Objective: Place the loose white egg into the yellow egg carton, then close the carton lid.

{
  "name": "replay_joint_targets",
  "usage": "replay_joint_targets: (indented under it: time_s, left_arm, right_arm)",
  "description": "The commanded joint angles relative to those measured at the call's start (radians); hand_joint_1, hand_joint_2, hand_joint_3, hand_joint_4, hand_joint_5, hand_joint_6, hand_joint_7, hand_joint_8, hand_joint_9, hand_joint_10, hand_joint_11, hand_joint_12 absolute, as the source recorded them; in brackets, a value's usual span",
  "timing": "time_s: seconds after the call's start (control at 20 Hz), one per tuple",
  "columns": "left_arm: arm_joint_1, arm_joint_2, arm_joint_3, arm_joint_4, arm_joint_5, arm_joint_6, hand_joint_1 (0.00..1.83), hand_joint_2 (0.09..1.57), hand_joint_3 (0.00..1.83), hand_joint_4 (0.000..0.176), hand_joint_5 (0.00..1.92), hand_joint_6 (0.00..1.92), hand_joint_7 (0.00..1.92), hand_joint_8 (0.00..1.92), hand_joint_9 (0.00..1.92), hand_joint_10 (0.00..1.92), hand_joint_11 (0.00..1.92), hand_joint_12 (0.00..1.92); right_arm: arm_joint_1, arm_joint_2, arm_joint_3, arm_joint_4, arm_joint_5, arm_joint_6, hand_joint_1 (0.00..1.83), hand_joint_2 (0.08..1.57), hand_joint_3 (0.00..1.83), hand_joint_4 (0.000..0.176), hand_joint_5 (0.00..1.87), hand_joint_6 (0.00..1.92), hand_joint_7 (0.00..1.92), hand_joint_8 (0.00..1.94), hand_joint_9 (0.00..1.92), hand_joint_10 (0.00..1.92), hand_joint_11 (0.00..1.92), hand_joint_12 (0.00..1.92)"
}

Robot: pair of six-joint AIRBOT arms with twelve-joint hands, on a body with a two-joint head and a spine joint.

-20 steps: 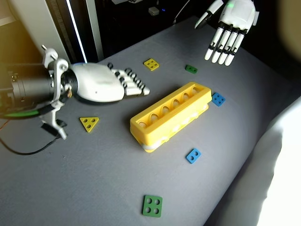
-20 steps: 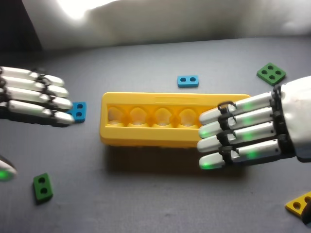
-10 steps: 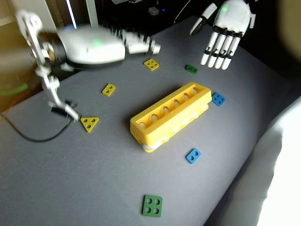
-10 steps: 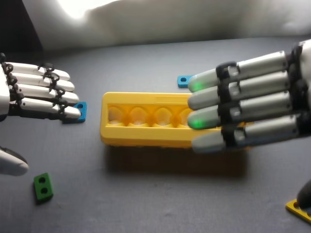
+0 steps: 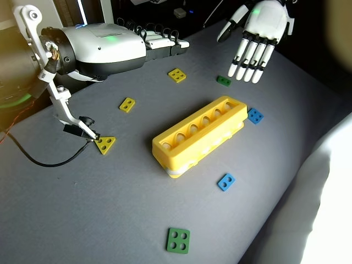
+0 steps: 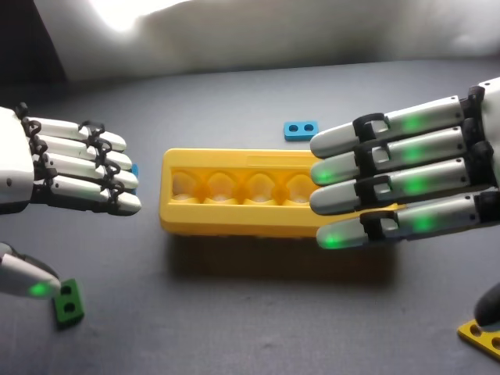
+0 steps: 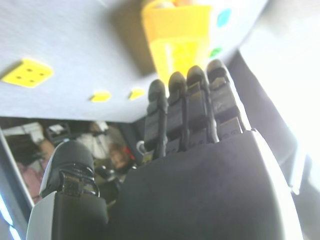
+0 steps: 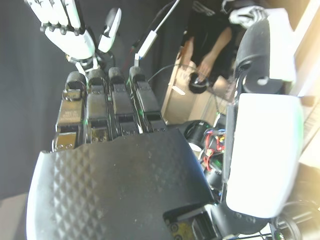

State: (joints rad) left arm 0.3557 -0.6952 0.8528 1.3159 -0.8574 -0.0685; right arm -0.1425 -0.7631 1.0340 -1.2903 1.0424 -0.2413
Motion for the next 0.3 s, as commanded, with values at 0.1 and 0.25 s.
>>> replay_joint_targets:
  time_s: [0.1, 0.25]
  left_arm:
    - [-0.005, 0.013, 0.004, -0.072, -0.042, 0.000, 0.00, 1.32, 0.01, 0.000, 0.40, 0.01, 0.40, 0.02, 0.30, 0.02, 0.00, 0.49]
    - [-0.007, 0.012, 0.004, -0.077, -0.043, 0.000, 0.01, 1.38, 0.00, 0.000, 0.61, 0.01, 0.71, 0.03, 0.60, 0.06, 0.06, 1.06]
  right_arm:
    - [0.003, 0.009, -0.005, 0.092, 0.059, -0.004, 0.08, 1.34, 0.01, 0.000, 0.37, 0.01, 0.39, 0.01, 0.32, 0.02, 0.00, 0.75]
    - [-0.001, 0.009, -0.006, 0.098, 0.059, -0.008, 0.17, 1.37, 0.00, 0.000, 0.52, 0.01, 0.51, 0.01, 0.45, 0.02, 0.03, 0.98]
